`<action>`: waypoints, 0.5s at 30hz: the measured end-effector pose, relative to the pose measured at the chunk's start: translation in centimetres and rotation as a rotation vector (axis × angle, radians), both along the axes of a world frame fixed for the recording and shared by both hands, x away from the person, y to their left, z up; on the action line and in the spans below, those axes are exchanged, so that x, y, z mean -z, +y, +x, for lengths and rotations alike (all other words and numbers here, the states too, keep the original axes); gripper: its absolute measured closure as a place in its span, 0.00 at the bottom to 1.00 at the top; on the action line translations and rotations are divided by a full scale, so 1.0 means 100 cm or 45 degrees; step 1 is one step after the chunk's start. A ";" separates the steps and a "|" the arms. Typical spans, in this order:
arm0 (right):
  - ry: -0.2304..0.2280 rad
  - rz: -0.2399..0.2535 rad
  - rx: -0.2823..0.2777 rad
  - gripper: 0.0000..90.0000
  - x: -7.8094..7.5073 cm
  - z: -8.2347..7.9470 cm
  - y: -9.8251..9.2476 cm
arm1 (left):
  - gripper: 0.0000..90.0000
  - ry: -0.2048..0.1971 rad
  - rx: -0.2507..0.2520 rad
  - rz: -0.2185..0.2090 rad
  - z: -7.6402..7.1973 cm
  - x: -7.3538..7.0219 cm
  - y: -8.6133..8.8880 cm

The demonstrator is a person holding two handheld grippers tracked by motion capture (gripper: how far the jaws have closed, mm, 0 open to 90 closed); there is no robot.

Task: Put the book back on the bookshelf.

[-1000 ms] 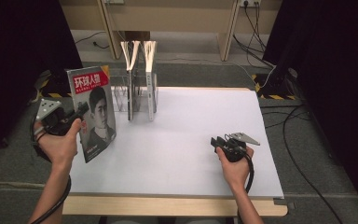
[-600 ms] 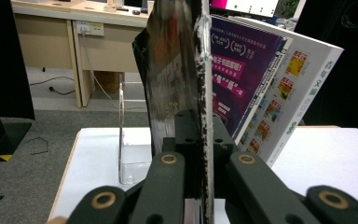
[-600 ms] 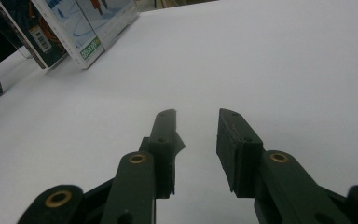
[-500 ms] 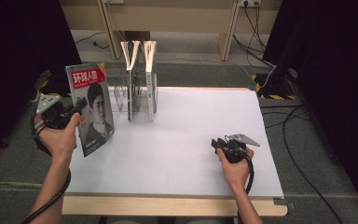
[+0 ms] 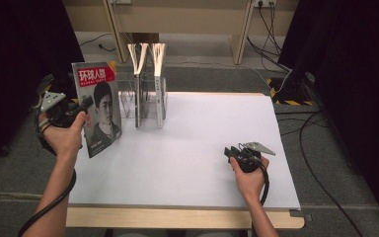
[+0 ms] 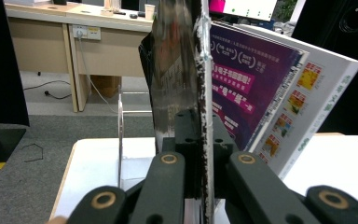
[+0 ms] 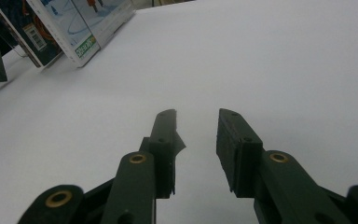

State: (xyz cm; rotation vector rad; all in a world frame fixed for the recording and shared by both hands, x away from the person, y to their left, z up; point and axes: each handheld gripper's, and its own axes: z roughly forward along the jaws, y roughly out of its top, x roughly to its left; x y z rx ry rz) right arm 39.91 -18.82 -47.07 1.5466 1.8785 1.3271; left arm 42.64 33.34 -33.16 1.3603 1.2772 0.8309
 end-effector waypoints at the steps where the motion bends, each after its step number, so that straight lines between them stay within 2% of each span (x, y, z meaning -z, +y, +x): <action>1: -0.004 -0.009 0.000 0.76 0.000 0.000 -0.001 | 0.96 -0.001 -0.003 -0.001 0.002 0.000 0.001; 9: -0.003 -0.007 -0.004 0.76 0.001 0.001 -0.001 | 0.96 -0.028 -0.016 0.000 0.021 -0.003 0.007; 15: -0.003 -0.003 0.001 0.76 0.000 0.000 -0.001 | 0.96 -0.028 -0.035 0.004 0.033 -0.003 0.008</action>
